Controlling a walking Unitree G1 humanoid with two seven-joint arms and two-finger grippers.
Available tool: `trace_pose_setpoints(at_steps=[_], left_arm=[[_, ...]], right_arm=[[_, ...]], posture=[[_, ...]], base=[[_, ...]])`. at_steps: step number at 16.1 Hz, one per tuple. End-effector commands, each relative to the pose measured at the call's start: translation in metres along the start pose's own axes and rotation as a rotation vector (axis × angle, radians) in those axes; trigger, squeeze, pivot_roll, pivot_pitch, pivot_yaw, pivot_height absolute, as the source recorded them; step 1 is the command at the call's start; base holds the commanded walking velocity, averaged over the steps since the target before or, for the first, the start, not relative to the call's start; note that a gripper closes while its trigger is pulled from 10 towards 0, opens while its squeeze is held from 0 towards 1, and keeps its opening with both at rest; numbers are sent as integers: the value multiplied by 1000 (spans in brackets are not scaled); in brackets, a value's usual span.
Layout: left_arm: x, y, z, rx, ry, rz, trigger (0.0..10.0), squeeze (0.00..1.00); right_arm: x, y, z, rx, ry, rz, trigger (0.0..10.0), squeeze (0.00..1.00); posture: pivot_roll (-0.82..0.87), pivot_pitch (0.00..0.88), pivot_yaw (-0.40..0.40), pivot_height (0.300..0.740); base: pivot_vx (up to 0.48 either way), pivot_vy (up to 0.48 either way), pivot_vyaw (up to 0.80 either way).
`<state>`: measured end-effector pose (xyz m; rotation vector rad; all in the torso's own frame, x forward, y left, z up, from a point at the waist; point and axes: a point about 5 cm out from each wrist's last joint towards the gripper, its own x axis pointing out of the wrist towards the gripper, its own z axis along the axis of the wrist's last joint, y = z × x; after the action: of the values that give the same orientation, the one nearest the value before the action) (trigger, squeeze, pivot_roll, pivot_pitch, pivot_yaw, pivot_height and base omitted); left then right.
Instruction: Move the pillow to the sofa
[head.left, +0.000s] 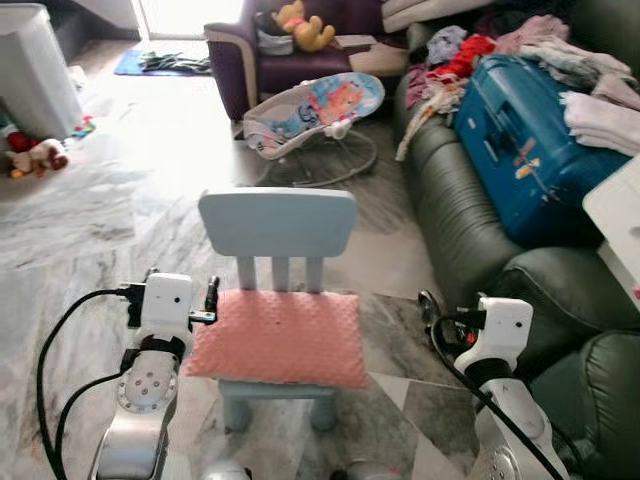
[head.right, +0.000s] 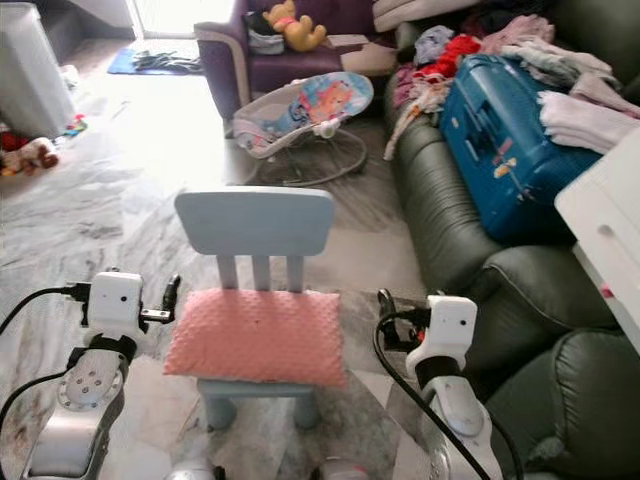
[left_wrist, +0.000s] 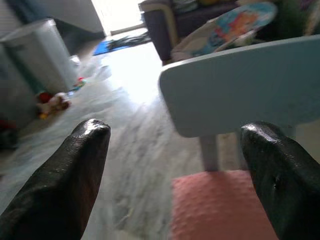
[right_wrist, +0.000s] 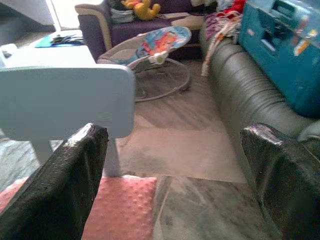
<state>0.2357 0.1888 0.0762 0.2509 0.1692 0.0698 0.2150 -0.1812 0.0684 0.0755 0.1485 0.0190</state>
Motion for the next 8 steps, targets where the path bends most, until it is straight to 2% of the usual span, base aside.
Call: trace_pose_setpoints(at_steps=[1, 4, 8], left_arm=[[-1, 5, 3, 12, -5, 28, 10000, 0], [-3, 5, -1, -23, 31, 39, 10000, 0], [-3, 5, -3, -32, 49, 54, 10000, 0]], right_arm=[[0, 1, 6, 5, -18, 4, 10000, 0], [1, 3, 5, 10, -10, 19, 10000, 0], [2, 4, 5, 9, -7, 26, 10000, 0]], posture=[[13, 0, -21, 740], [18, 2, -28, 740], [23, 5, -30, 740]], base=[[0, 0, 0], [0, 0, 0], [0, 480, 0]])
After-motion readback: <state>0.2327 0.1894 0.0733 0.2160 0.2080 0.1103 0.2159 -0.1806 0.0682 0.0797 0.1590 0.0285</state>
